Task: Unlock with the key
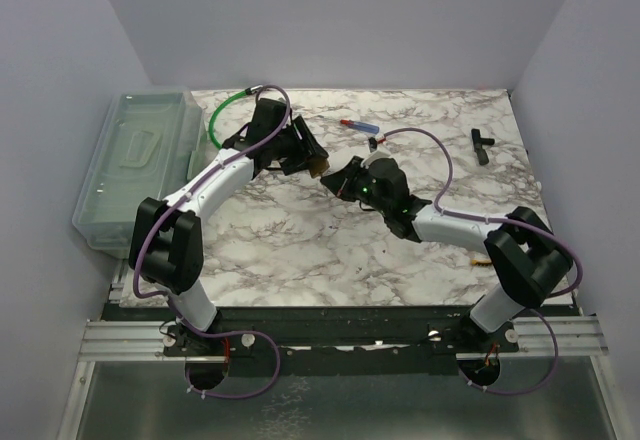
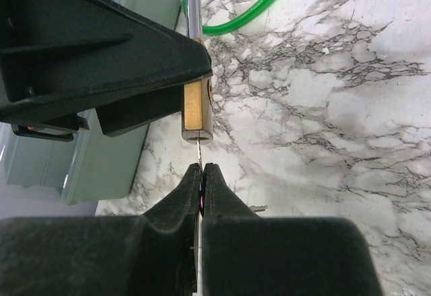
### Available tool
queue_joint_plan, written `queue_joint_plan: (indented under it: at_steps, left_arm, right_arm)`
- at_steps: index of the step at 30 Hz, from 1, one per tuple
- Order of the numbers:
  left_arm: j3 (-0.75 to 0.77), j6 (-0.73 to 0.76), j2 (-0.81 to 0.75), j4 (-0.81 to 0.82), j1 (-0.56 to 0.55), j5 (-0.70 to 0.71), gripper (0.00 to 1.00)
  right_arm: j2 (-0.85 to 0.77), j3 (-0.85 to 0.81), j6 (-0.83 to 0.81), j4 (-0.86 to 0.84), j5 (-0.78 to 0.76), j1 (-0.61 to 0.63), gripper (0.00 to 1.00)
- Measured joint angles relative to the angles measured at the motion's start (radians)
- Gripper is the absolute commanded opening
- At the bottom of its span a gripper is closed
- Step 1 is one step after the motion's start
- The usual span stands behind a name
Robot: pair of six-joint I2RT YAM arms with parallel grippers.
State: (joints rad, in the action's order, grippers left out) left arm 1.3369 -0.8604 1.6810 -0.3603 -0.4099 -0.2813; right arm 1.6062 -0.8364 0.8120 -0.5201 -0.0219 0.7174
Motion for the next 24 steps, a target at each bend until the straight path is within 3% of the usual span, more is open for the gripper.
queue_joint_plan:
  at_steps: [15,24]
  left_arm:
    - [-0.01,-0.016,-0.004,0.012,0.003,0.002,0.0]
    - [-0.011,-0.015,-0.021,0.051,0.005,-0.019,0.0]
  right_arm:
    - [0.028,-0.012,-0.013,-0.046,0.004,-0.005,0.0]
    - [0.028,-0.016,-0.101,-0.104,-0.026,-0.005,0.0]
